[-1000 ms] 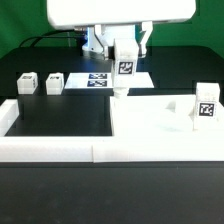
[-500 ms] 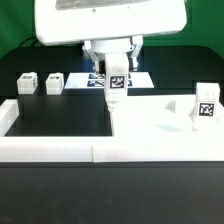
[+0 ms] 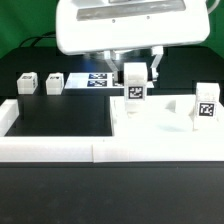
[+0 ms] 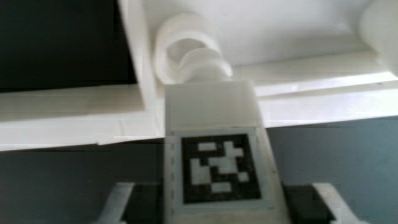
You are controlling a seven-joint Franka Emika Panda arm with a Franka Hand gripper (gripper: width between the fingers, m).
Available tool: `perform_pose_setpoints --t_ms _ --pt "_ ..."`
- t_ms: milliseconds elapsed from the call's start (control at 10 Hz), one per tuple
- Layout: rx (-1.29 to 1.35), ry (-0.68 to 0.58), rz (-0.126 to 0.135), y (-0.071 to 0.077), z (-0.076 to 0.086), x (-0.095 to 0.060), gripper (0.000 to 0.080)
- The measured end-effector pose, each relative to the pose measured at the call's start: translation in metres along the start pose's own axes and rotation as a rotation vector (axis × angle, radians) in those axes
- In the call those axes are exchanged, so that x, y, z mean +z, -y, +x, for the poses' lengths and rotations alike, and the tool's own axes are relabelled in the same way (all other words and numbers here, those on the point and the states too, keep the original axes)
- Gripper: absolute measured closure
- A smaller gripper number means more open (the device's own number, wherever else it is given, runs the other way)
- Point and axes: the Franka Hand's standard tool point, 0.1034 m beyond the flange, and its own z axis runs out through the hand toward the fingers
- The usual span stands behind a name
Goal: Assemble square table
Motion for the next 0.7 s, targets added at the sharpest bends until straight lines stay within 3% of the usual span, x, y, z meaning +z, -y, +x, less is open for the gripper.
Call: perform_pose_setpoints --t_ms 400,600,700 --pt "0.006 -0.011 -0.005 -0.003 0.001 -0.001 0.0508" --pt "0.064 -0.103 -0.037 -0.014 0.007 -0.007 0.0508" --pt "0.096 -0.148 -0.046 -0.012 0.010 -0.009 0.0508"
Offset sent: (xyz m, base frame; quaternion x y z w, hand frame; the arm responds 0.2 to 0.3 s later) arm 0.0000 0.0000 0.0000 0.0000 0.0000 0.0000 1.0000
